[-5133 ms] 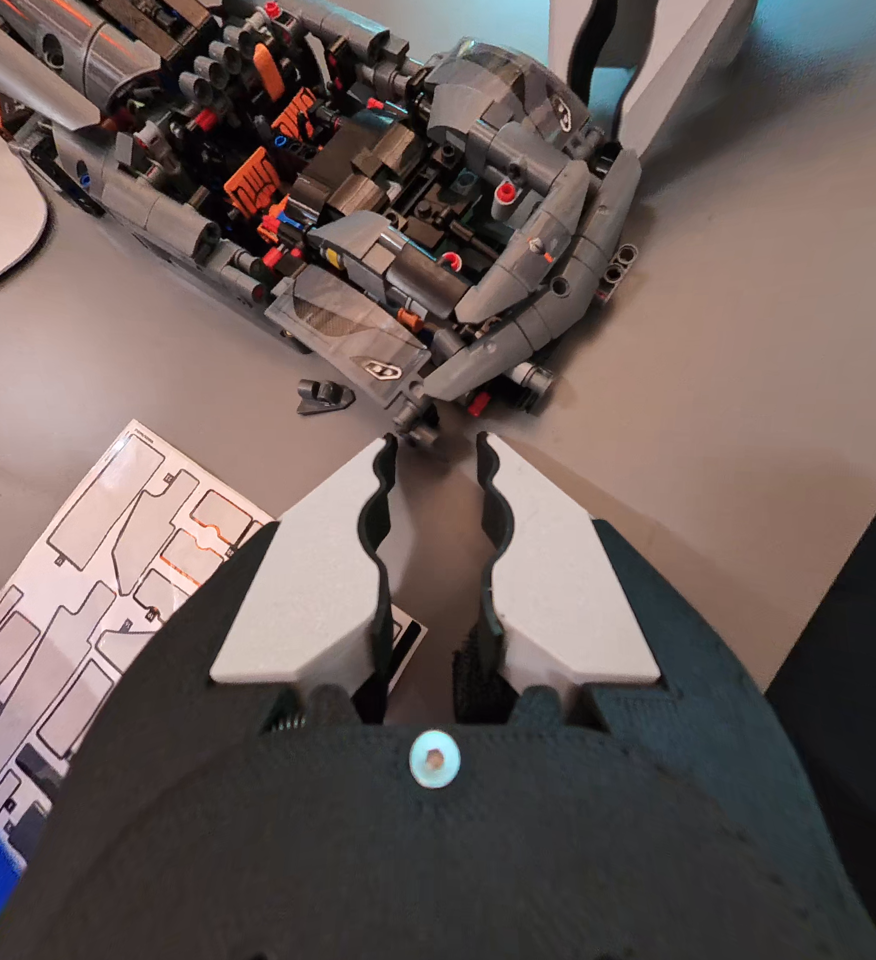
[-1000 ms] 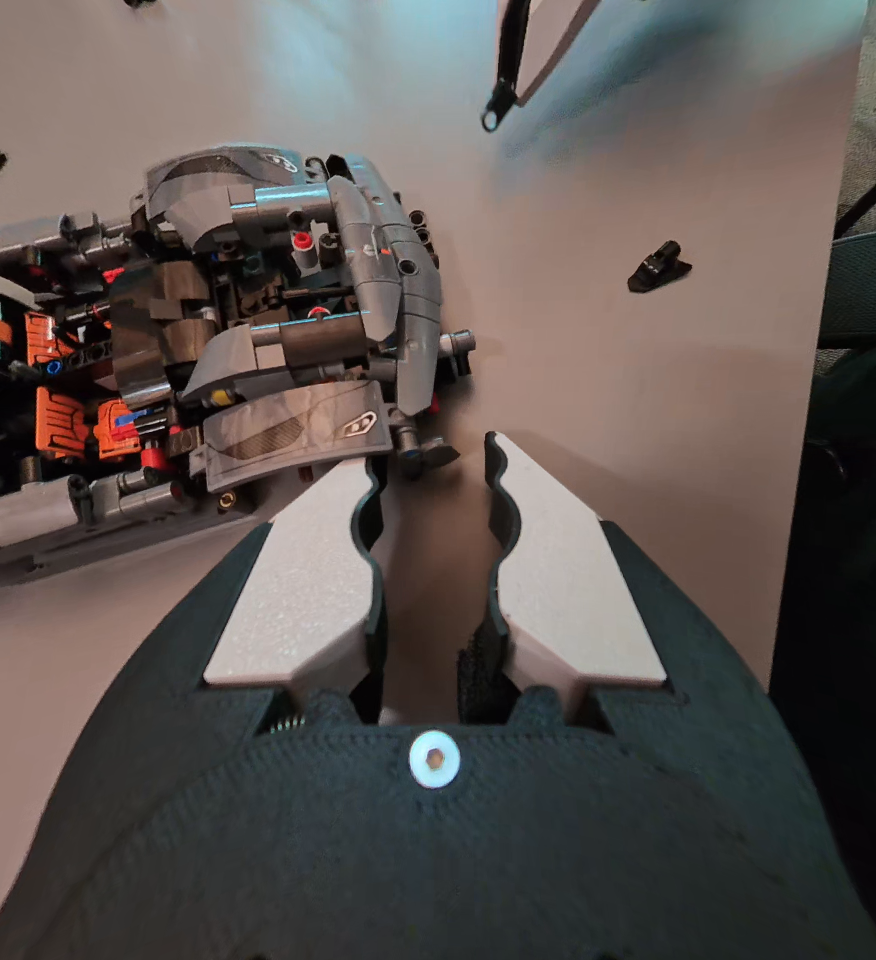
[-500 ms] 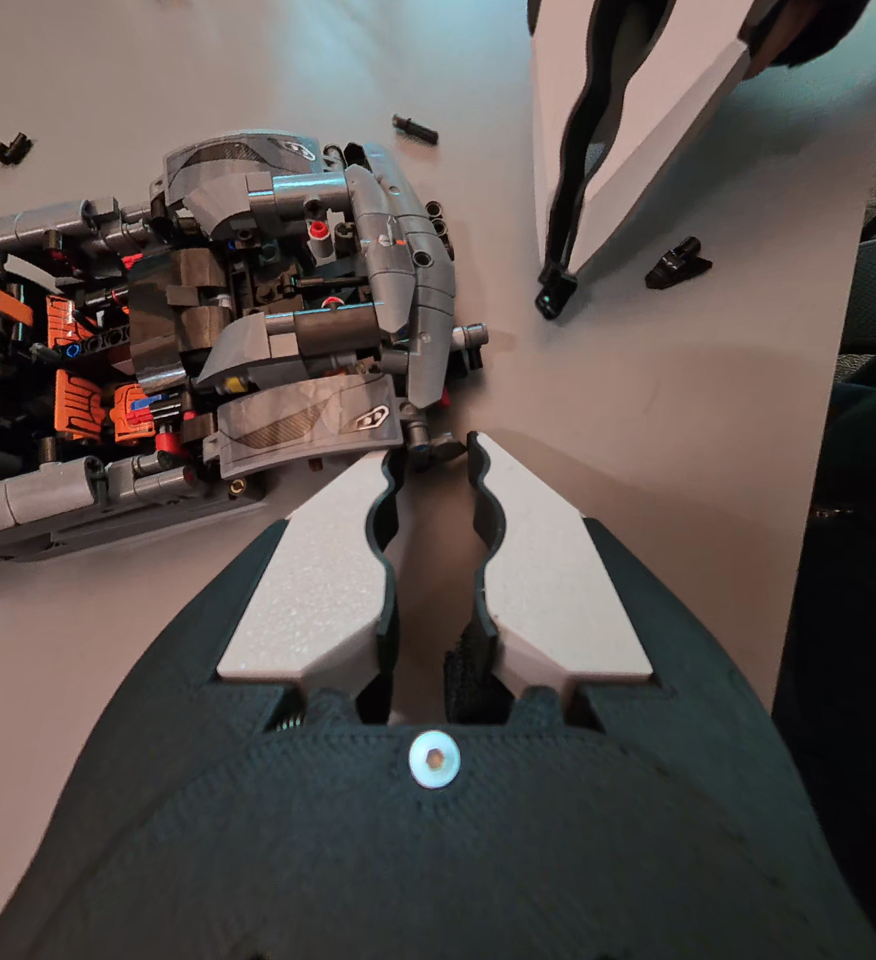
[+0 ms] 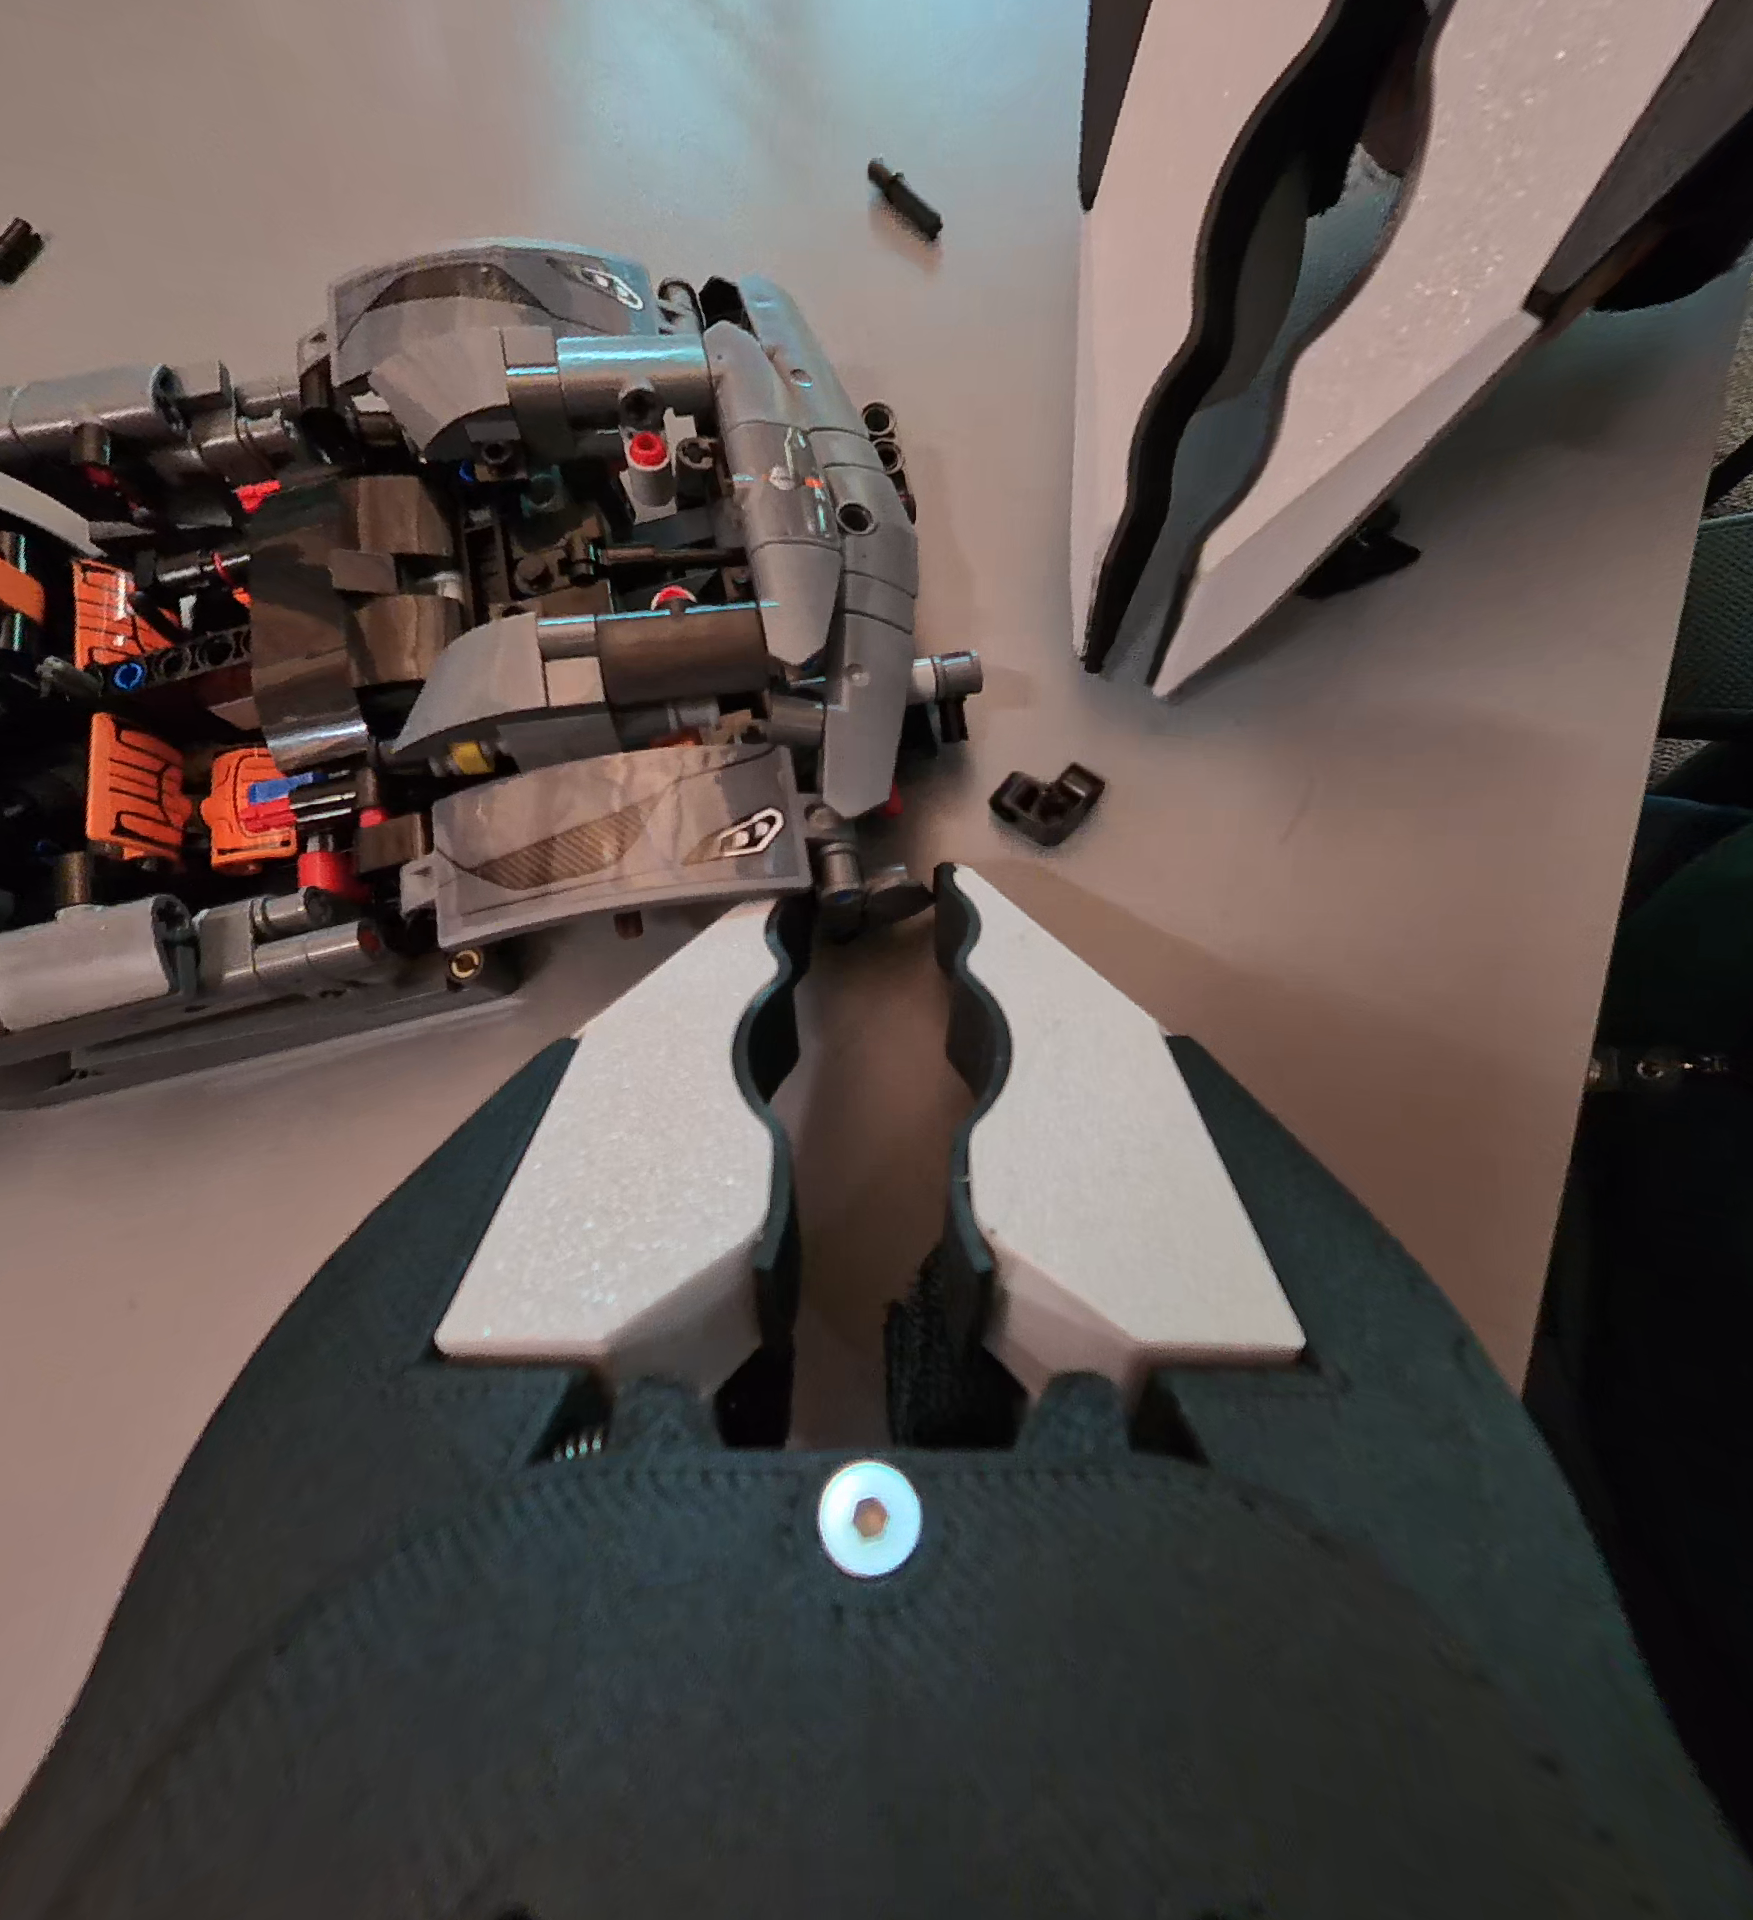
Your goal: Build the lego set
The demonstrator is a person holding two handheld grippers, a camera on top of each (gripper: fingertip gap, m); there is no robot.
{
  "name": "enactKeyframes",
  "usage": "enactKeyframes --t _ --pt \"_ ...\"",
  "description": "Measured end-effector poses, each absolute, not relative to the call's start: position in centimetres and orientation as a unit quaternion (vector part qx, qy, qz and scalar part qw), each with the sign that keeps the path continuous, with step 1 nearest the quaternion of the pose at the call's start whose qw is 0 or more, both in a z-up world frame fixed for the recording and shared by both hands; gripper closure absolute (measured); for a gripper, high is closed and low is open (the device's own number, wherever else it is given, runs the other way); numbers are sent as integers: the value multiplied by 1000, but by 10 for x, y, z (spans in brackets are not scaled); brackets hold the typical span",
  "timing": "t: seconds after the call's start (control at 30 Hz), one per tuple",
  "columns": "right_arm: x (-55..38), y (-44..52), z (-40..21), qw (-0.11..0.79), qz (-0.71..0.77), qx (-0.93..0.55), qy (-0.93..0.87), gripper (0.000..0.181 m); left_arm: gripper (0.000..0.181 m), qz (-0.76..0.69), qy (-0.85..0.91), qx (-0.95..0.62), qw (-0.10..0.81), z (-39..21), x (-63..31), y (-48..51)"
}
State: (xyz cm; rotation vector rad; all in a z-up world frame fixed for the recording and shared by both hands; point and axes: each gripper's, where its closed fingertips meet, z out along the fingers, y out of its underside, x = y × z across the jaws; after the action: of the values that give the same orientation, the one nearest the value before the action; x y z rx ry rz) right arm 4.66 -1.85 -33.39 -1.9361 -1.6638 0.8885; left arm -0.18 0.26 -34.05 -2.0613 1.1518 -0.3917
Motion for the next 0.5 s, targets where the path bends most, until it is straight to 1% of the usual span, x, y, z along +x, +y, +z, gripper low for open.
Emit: enactKeyframes --t 0.4,0.5 --pt "26 -26 -338 236 276 -697 -619 164 158 -141 449 -800 371 -341 -1 3" --pt "19 -29 -339 238 267 -694 -625 168 153 -145 447 -802 370 -340 -3 1"
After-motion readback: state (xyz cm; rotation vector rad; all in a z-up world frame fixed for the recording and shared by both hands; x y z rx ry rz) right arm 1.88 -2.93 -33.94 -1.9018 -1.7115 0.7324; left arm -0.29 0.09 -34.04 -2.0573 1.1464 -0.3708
